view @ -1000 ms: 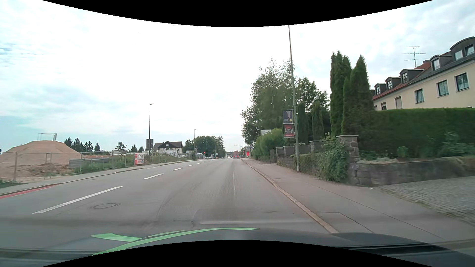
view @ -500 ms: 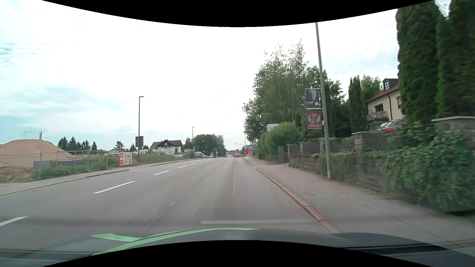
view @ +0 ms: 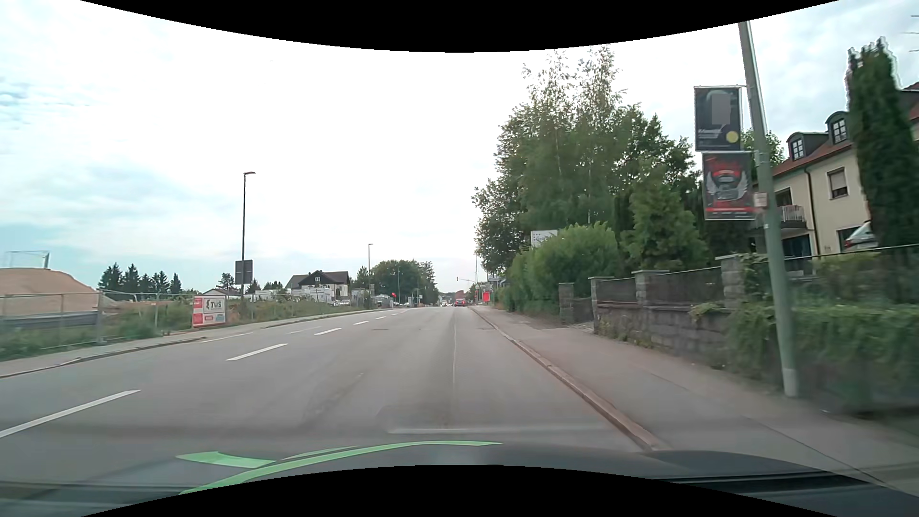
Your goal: Follow the waypoints while adhering to traffic rules and regulations
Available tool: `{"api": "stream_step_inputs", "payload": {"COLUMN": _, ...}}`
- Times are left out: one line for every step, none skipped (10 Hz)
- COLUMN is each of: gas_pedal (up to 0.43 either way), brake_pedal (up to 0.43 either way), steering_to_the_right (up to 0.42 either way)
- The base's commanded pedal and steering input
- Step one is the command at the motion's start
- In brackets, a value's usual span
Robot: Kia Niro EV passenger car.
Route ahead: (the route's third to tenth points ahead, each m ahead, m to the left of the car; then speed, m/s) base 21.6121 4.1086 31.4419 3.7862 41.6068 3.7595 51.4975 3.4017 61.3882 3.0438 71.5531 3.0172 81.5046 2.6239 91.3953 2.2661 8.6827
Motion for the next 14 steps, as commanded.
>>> {"api": "stream_step_inputs", "payload": {"gas_pedal": 0.059, "brake_pedal": 0.000, "steering_to_the_right": -0.002}}
{"api": "stream_step_inputs", "payload": {"gas_pedal": 0.059, "brake_pedal": 0.000, "steering_to_the_right": 0.000}}
{"api": "stream_step_inputs", "payload": {"gas_pedal": 0.059, "brake_pedal": 0.000, "steering_to_the_right": 0.000}}
{"api": "stream_step_inputs", "payload": {"gas_pedal": 0.059, "brake_pedal": 0.000, "steering_to_the_right": 0.000}}
{"api": "stream_step_inputs", "payload": {"gas_pedal": 0.059, "brake_pedal": 0.000, "steering_to_the_right": 0.000}}
{"api": "stream_step_inputs", "payload": {"gas_pedal": 0.059, "brake_pedal": 0.000, "steering_to_the_right": 0.000}}
{"api": "stream_step_inputs", "payload": {"gas_pedal": 0.059, "brake_pedal": 0.000, "steering_to_the_right": 0.000}}
{"api": "stream_step_inputs", "payload": {"gas_pedal": 0.059, "brake_pedal": 0.000, "steering_to_the_right": 0.000}}
{"api": "stream_step_inputs", "payload": {"gas_pedal": 0.059, "brake_pedal": 0.000, "steering_to_the_right": 0.000}}
{"api": "stream_step_inputs", "payload": {"gas_pedal": 0.059, "brake_pedal": 0.000, "steering_to_the_right": 0.000}}
{"api": "stream_step_inputs", "payload": {"gas_pedal": 0.059, "brake_pedal": 0.000, "steering_to_the_right": 0.000}}
{"api": "stream_step_inputs", "payload": {"gas_pedal": 0.059, "brake_pedal": 0.000, "steering_to_the_right": 0.000}}
{"api": "stream_step_inputs", "payload": {"gas_pedal": 0.059, "brake_pedal": 0.000, "steering_to_the_right": 0.000}}
{"api": "stream_step_inputs", "payload": {"gas_pedal": 0.059, "brake_pedal": 0.000, "steering_to_the_right": 0.000}}
